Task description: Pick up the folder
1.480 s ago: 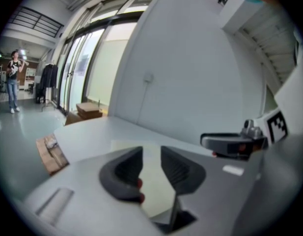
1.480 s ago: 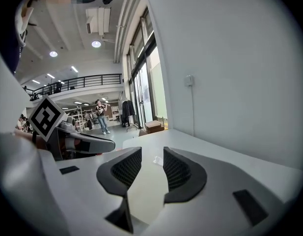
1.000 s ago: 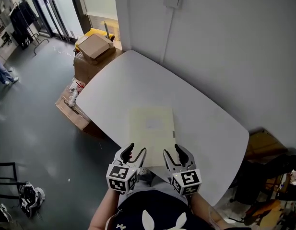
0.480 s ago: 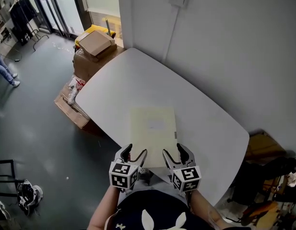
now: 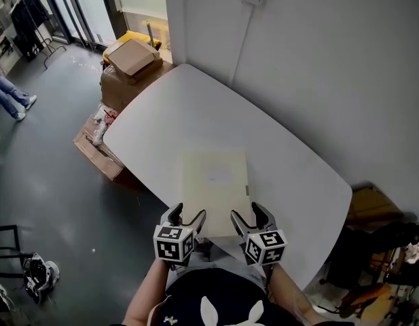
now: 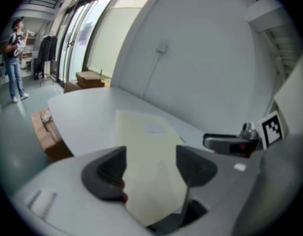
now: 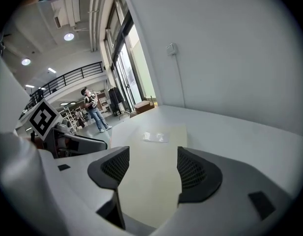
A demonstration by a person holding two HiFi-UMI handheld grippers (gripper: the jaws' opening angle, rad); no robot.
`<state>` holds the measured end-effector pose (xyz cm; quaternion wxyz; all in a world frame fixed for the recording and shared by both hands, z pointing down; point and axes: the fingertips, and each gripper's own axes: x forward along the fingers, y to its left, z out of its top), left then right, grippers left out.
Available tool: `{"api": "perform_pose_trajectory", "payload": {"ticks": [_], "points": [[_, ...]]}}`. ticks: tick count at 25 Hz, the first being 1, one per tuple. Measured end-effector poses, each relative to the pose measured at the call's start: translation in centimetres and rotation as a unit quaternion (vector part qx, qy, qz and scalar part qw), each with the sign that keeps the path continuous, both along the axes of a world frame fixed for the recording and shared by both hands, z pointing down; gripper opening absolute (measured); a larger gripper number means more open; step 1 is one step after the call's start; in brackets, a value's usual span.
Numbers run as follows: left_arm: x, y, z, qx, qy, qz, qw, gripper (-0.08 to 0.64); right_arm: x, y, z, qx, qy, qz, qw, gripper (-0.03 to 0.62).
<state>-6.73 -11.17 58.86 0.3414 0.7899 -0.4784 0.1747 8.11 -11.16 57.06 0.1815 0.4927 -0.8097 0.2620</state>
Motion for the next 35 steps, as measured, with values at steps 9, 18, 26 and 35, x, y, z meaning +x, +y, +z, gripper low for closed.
{"api": "perform_pose_trajectory", "payload": {"ticks": [9,18,26,35], "points": [[-0.8,-0.1,1.7,-0.031,-0.003,-0.025,0.9992,0.321,0.7,-0.1,2.5,-0.039,0.012,-0.013,0.999,0.272],[-1.0,-0.2,2.7,-0.046,-0.007,-0.034,0.9983,0.324,0.7,-0.5,4.0,-0.065,0.007,-0.014,0.998,0.272],[-1.2,-0.6,3.6,-0.059,-0.005,-0.042,0.9974,0.324,1.0,-0.8,5.0,-0.082,-0.012,-0.003,0.997,0.272],[-1.1,-0.7,4.7,-0.079,0.002,-0.041,0.9961,0.324,1.9,-1.3,6.3,-0.11,-0.048,0.025,0.992,0.272]]}}
